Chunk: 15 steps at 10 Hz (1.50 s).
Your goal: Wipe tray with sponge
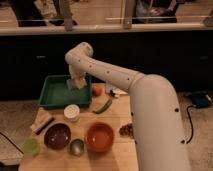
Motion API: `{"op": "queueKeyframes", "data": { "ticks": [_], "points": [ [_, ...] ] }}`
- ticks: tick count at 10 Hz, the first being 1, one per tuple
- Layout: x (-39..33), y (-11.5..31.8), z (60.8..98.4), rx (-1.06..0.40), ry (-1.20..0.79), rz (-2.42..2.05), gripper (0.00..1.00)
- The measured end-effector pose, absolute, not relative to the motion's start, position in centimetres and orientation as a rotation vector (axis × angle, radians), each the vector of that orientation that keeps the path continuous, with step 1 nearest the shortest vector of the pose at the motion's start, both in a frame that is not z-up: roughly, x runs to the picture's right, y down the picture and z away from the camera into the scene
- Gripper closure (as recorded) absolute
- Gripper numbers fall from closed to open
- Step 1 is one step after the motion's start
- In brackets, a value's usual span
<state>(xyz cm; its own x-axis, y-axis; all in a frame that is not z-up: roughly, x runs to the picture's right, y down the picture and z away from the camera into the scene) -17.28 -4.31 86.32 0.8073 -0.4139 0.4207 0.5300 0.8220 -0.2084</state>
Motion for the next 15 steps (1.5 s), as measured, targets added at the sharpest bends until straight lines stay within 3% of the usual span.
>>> {"op": "queueKeyframes", "data": {
  "ticks": [10, 15],
  "points": [
    [-17.9, 0.7, 93.4, -0.482, -0.357, -0.5, 1.0],
    [-18.2, 1.7, 94.9, -0.495, -0.362, -0.437, 1.0]
  ]
}}
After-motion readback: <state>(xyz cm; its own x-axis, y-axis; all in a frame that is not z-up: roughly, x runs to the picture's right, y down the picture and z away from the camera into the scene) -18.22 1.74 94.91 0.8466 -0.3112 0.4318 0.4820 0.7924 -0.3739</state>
